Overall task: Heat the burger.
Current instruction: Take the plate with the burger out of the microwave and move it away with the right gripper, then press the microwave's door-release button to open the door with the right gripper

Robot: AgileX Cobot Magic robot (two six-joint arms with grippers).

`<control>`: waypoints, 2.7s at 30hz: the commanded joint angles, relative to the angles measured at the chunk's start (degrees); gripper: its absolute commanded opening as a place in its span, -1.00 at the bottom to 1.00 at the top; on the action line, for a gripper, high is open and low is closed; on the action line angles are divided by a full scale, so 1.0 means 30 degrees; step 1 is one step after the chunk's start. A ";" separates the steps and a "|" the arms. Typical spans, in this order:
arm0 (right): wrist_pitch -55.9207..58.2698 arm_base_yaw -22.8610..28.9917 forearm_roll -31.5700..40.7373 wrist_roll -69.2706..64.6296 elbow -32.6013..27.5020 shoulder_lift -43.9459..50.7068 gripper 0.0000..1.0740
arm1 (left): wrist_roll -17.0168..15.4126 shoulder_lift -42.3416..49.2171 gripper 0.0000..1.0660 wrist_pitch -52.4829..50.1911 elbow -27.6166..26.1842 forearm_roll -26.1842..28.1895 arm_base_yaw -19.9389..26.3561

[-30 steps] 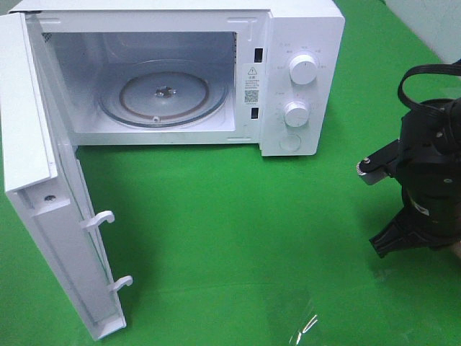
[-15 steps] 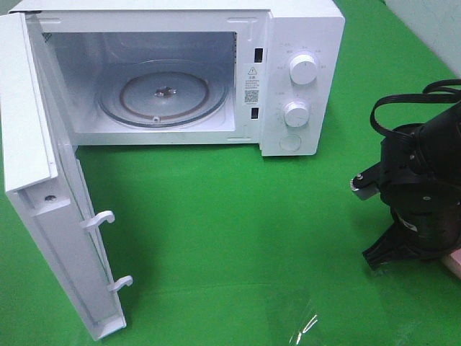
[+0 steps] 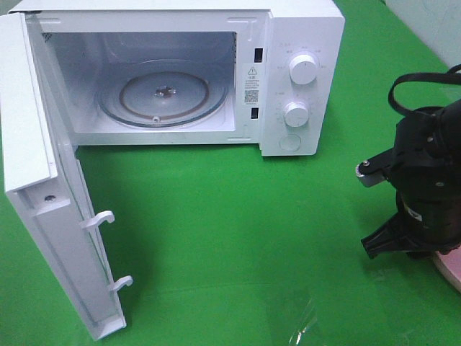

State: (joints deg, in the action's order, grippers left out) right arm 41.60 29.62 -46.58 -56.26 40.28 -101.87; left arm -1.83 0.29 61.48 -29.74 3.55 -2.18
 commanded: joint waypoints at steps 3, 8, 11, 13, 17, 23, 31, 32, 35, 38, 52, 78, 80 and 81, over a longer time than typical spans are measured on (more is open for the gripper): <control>0.0267 0.0000 0.0974 0.2196 0.0057 0.2769 -0.07 | -0.0019 0.0306 0.81 -0.0115 0.0057 0.0038 0.0057; 0.0248 0.0000 0.2368 0.4412 0.0057 0.5099 0.06 | -0.0019 0.0306 0.81 -0.0115 0.0057 0.0038 0.0057; 0.0248 0.0000 0.2903 0.5462 0.0057 0.5921 0.15 | -0.0019 0.0306 0.81 -0.0115 0.0057 0.0038 0.0057; 0.0248 0.0000 0.3724 0.6608 0.0057 0.7143 0.28 | -0.0019 0.0306 0.81 -0.0115 0.0057 0.0038 0.0057; 0.0420 0.0000 0.4851 0.8021 0.0057 0.8671 0.39 | -0.0019 0.0306 0.81 -0.0115 0.0057 0.0038 0.0057; 0.0993 0.0000 0.7086 1.0447 0.0057 1.1230 0.42 | -0.0019 0.0306 0.81 -0.0115 0.0057 0.0038 0.0057; 0.1853 0.0000 0.9206 1.2357 0.0057 1.3445 0.42 | -0.0019 0.0306 0.81 -0.0115 0.0057 0.0038 0.0057; 0.2101 0.0000 0.9817 1.2872 0.0057 1.4305 0.42 | -0.0019 0.0306 0.81 -0.0115 0.0057 0.0038 0.0057; 0.2788 0.0000 1.0638 1.3121 0.0057 1.5986 0.42 | -0.0019 0.0306 0.81 -0.0115 0.0057 0.0038 0.0057; 0.2960 0.0000 1.0791 1.3216 0.0057 1.6444 0.42 | -0.0019 0.0306 0.81 -0.0115 0.0057 0.0038 0.0057; 0.5577 0.0000 1.1555 1.3980 0.0038 2.2097 0.42 | -0.0019 0.0306 0.81 -0.0115 0.0057 0.0038 0.0057; 0.4335 -0.6627 1.4171 1.6979 -0.3304 3.2735 0.42 | -0.0019 0.0306 0.81 -0.0115 0.0057 0.0038 0.0057; 0.4297 -0.6780 1.4171 1.6960 -0.3610 3.3041 0.42 | -0.0019 0.0306 0.81 -0.0115 0.0057 0.0038 0.0057; 0.4488 -0.6971 1.4152 1.6979 -0.4030 3.3480 0.42 | -0.0019 0.0306 0.81 -0.0115 0.0057 0.0038 0.0057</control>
State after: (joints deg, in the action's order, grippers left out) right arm 55.35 9.74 -4.47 -6.07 29.97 -3.38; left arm -1.83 0.29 61.48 -29.74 3.55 -2.18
